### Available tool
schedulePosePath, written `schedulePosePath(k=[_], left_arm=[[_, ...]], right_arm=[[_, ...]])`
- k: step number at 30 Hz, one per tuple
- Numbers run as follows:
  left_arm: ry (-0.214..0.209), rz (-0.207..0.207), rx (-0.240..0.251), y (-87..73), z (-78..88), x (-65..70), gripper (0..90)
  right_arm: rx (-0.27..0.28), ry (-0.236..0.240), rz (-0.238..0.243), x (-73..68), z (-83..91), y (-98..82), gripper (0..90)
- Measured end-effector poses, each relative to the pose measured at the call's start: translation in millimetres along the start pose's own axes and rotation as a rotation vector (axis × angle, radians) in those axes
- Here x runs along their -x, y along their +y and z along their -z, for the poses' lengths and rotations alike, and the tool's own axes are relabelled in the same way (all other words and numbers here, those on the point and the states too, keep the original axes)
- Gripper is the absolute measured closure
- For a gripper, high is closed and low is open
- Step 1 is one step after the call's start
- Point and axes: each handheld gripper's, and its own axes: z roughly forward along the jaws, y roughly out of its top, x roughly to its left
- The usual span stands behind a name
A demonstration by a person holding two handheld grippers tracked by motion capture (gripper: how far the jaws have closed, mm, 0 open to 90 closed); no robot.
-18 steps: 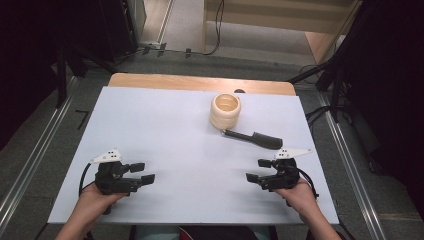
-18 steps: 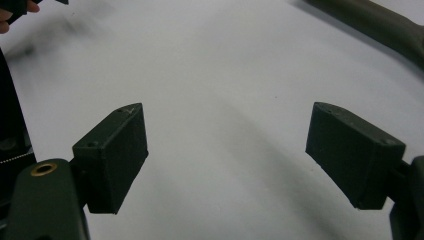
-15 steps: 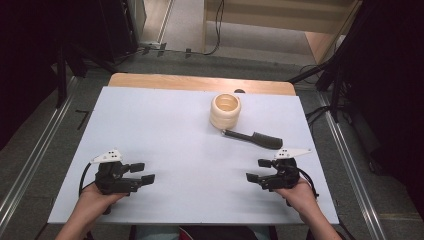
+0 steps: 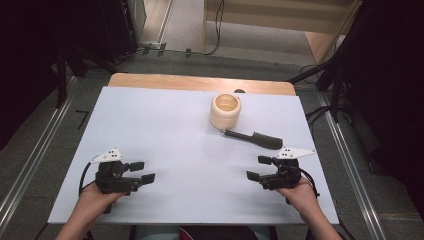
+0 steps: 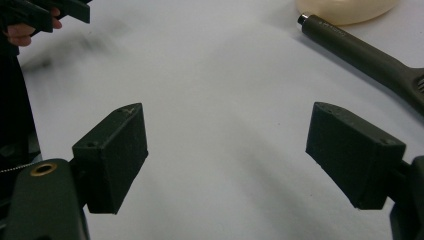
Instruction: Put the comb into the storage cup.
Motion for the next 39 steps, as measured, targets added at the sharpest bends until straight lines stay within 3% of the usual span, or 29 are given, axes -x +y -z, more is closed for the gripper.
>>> schedulePosePath(k=[39], left_arm=[[0.006,-0.004,0.003,0.3,0.4,0.5,27.1]], right_arm=[[0.006,-0.003,0.002,0.0,0.5,0.3,14.9]])
